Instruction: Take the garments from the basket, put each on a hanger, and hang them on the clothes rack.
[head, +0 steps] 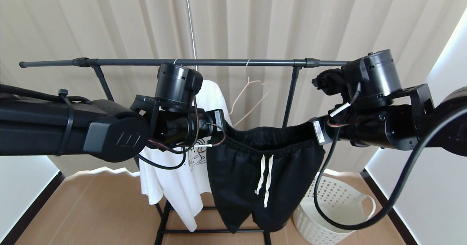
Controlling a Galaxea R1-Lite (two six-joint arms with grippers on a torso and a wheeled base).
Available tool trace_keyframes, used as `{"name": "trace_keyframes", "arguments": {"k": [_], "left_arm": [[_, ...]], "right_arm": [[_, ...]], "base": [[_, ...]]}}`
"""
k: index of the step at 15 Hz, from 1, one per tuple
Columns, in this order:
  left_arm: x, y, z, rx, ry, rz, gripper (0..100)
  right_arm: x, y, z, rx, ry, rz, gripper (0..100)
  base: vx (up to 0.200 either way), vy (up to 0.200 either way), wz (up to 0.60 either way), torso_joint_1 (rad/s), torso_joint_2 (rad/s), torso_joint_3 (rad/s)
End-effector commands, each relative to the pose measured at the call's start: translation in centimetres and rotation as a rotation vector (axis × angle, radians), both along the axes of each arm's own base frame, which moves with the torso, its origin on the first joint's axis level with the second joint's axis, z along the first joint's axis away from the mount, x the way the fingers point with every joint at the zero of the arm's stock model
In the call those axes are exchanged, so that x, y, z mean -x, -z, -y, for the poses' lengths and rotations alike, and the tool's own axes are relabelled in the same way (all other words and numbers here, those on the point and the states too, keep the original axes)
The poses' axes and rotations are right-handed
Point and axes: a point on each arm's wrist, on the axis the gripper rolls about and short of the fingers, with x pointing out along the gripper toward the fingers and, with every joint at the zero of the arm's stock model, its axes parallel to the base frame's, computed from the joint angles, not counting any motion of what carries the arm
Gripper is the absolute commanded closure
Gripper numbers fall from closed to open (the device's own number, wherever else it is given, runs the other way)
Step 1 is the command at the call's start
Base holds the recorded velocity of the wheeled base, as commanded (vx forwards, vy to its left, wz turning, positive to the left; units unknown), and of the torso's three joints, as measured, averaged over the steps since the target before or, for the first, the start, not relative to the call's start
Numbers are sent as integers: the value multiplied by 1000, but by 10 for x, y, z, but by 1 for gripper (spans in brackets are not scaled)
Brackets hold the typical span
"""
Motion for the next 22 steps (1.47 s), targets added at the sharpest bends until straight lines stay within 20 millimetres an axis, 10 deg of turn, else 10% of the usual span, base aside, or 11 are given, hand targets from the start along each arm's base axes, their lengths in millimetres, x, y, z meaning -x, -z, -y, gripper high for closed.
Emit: {"name": "trace_keyframes", "arguments": {"k": [1,8,9,22], "left_arm": [[0,-1,5,16,8,25,100],[-1,-12,9,21,15,79,100],[-1,-13,9,22,16,79,100],[4,-25,22,24,2,132,100]], "right_arm": [[14,1,6,24,-25,-10,100],[10,20,3,69,-66,-75,100],[10,21,3,70,-66,-76,0],[49,13,32,17,-546,-74,0]], "base": [[0,0,0,0,0,0],[0,0,0,0,0,0],[0,0,0,0,0,0],[0,0,0,0,0,0]]}}
